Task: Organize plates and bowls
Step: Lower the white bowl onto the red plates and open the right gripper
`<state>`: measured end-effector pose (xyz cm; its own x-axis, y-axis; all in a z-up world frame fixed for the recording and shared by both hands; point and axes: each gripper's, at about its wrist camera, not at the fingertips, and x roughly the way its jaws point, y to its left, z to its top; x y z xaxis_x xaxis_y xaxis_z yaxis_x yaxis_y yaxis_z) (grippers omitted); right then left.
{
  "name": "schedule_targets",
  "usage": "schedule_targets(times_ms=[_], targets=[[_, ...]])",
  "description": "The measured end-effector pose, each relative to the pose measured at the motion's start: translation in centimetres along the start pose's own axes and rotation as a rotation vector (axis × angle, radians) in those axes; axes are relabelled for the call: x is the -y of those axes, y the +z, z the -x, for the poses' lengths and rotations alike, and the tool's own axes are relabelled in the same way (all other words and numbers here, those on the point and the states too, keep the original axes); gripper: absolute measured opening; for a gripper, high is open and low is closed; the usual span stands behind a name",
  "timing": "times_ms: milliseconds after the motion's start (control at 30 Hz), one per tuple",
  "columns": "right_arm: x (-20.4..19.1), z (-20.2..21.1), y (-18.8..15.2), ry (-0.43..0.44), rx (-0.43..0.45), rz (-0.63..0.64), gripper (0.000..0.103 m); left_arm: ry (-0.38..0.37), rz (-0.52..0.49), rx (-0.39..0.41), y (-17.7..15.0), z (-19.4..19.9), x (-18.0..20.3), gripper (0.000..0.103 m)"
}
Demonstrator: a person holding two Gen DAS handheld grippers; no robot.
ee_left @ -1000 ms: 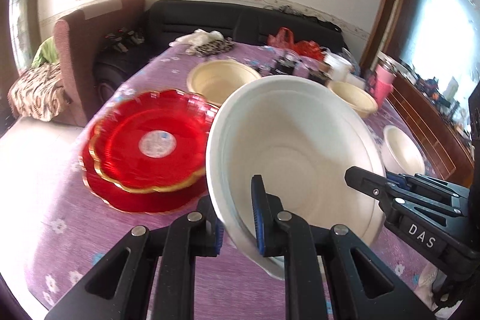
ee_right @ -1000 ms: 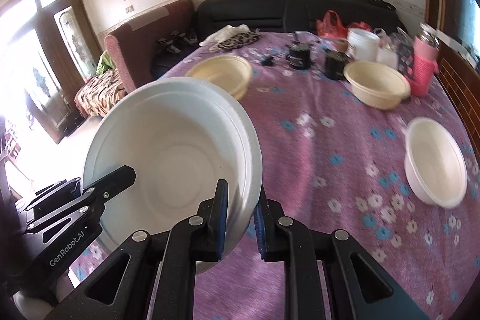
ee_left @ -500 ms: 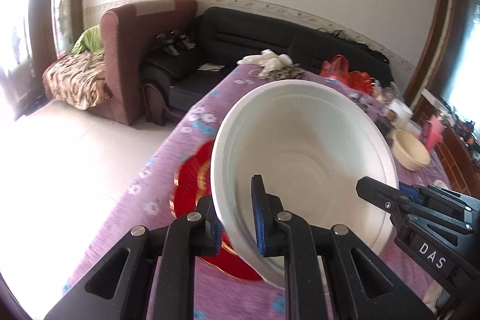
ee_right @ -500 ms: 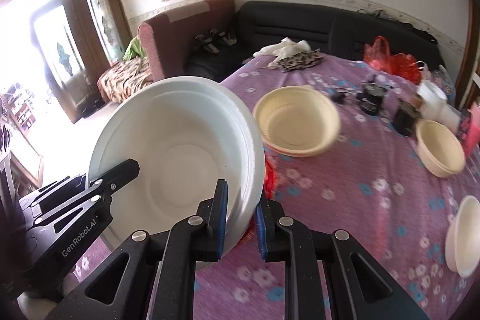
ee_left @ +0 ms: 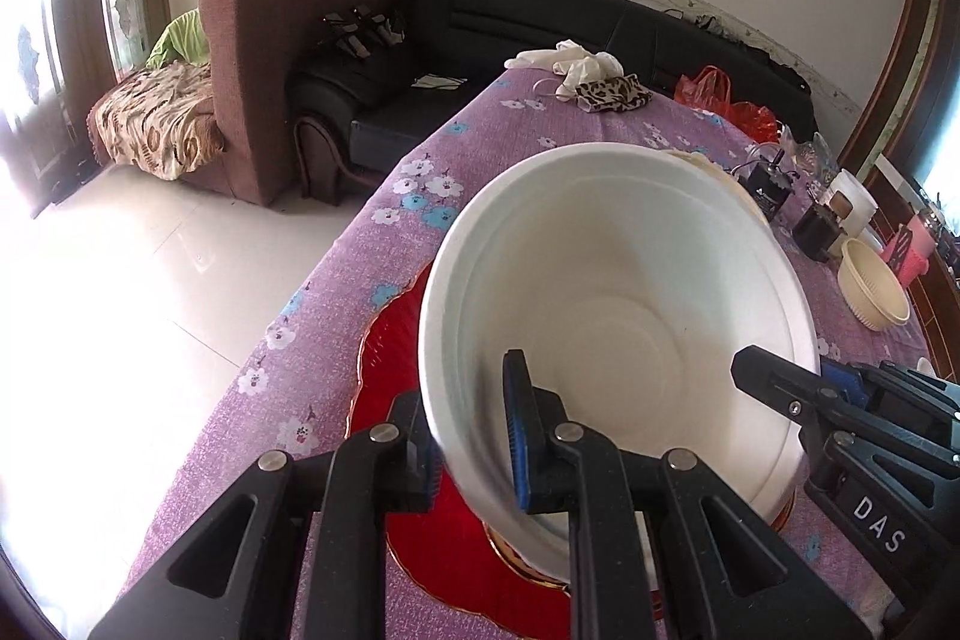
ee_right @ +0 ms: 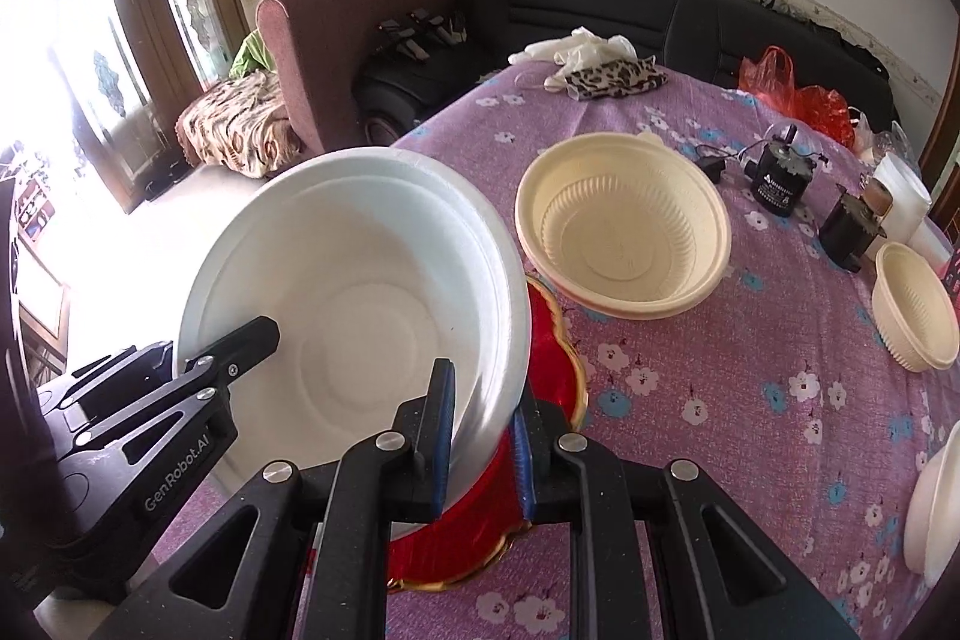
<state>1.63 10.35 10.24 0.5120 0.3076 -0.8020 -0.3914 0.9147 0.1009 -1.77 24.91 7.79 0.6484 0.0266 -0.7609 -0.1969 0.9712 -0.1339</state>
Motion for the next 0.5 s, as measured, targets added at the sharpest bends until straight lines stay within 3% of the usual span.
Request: schedule_targets(times_ms=[167,233,300,500], targets=[[0.0,-0.2,0.0,0.012,0.005,0.005,0.02,0.003,0.008,0.002,0.3,-0.2,0.1,0.031],[-0.1,-0.1,0.0,0.011,0.014,0.011,0.02,0.007,0.014,0.021,0.3,0.2,0.0,0.046],[-0.3,0.1,-0.1,0.017,0.018,0.012,0.02,0.011,0.021,0.042,0.3,0.9,-0.1,0.053],[0.0,0.1,-0.3,0.028,0.016,-0.009,0.027,0.003,0.042,0.082,0.5,2.4,-0.5,0.058]])
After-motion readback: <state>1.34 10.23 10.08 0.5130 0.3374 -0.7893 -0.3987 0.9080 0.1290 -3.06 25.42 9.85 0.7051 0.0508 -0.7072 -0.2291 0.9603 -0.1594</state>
